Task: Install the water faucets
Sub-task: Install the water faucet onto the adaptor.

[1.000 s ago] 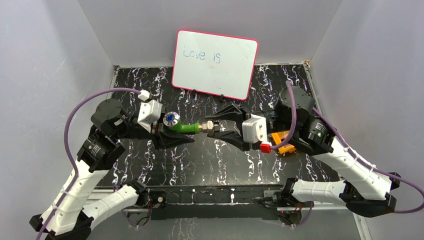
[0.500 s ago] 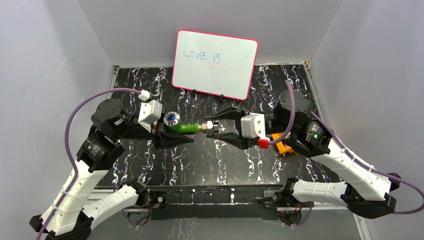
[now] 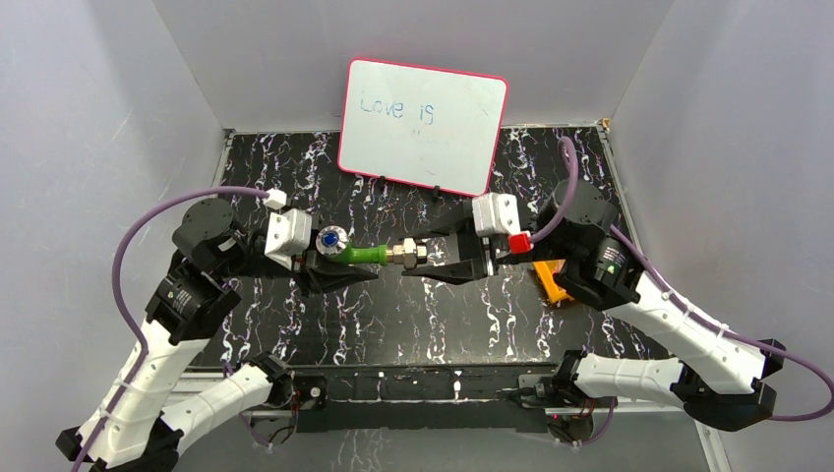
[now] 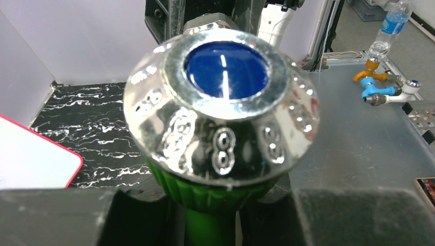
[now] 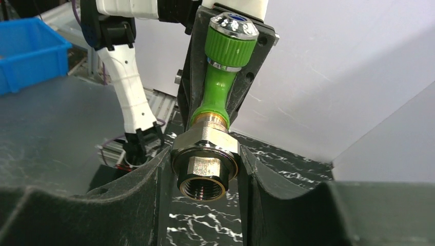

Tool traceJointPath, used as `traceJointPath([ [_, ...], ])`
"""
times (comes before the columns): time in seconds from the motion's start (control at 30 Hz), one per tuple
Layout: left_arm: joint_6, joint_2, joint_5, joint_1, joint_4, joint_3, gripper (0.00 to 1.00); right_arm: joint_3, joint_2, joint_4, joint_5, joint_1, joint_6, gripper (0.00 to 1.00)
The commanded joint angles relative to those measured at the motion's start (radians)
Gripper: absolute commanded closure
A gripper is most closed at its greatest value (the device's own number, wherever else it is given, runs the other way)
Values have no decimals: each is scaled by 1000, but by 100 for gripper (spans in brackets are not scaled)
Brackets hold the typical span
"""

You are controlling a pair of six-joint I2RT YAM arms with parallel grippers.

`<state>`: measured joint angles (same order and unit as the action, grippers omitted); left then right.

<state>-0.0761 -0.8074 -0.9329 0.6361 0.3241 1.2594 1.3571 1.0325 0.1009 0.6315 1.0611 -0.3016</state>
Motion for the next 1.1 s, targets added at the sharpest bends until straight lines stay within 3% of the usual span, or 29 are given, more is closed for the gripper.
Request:
traceJointPath([
  [0.0, -78, -5, -9, 2, -28, 0, 100, -3, 34, -92, -41, 10, 200, 100],
  [0.63, -331, 49, 45, 2, -13, -33, 100, -15, 65, -73, -186, 10, 699, 100],
  [1.07, -539, 63, 16, 2, 0, -67, 100, -9, 90, -90, -139, 9, 957, 100],
])
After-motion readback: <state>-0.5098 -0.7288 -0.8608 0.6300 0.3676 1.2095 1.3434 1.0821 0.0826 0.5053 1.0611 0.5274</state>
